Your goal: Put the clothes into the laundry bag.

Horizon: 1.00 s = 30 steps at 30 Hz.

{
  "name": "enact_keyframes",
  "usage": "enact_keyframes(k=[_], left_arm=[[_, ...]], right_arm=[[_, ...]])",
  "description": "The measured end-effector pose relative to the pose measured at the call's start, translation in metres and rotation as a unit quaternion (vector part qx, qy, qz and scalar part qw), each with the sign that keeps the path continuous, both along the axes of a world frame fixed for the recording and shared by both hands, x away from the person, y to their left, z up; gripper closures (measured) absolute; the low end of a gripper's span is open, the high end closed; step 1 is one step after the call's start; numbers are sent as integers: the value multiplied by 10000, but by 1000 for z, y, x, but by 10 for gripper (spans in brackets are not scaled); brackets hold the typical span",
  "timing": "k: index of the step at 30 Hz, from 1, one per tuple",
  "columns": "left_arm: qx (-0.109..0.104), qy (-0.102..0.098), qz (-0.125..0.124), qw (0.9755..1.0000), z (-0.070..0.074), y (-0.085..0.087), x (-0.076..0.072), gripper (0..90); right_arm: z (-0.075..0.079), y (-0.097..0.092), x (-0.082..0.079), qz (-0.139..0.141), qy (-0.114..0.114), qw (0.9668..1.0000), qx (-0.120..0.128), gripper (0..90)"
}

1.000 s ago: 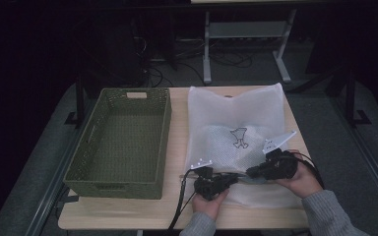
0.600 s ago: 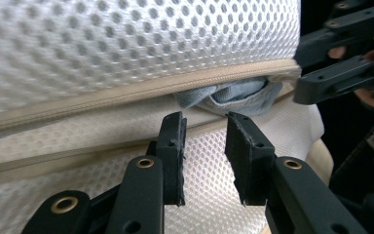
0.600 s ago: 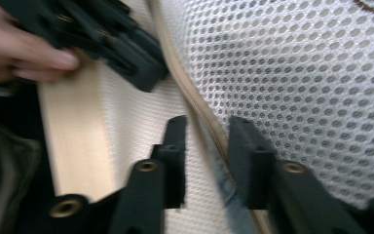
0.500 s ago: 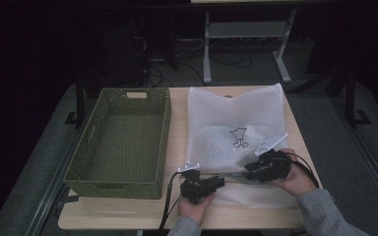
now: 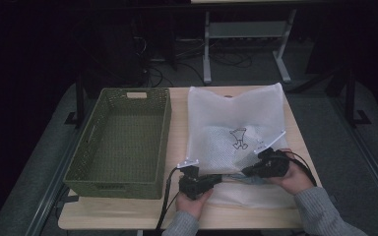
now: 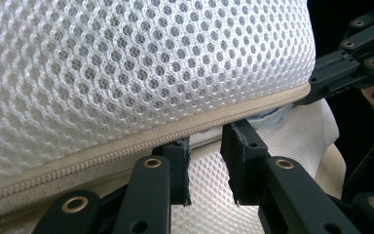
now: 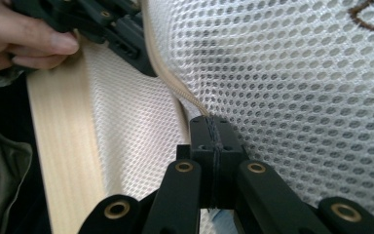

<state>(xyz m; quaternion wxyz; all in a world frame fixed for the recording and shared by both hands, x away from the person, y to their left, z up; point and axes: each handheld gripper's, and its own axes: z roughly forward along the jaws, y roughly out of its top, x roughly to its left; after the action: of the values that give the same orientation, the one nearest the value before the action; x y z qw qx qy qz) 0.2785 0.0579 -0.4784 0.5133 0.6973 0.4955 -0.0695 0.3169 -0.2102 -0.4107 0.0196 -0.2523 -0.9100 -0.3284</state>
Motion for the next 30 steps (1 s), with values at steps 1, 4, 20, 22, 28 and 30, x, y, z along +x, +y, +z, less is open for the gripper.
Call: enact_keyframes(k=[1, 4, 20, 22, 28, 30], left_arm=[[17, -17, -4, 10000, 0, 0, 0, 725], [30, 28, -33, 10000, 0, -2, 2, 725], [191, 77, -308, 9993, -2, -27, 10, 716], [187, 76, -335, 9992, -2, -30, 11, 716], [119, 107, -394, 9991, -1, -42, 13, 715], [95, 110, -451, 9989, -1, -45, 11, 712]], right_arm=[[1, -1, -1, 17, 3, 10000, 9, 897], [1, -5, -4, 70, 80, 9999, 13, 897], [0, -31, -17, -40, 132, 9999, 6, 898], [1, -35, -17, -38, 126, 9999, -7, 898], [3, -46, -17, -104, 148, 9998, -48, 897], [3, -50, -16, -148, 165, 9997, -56, 897]])
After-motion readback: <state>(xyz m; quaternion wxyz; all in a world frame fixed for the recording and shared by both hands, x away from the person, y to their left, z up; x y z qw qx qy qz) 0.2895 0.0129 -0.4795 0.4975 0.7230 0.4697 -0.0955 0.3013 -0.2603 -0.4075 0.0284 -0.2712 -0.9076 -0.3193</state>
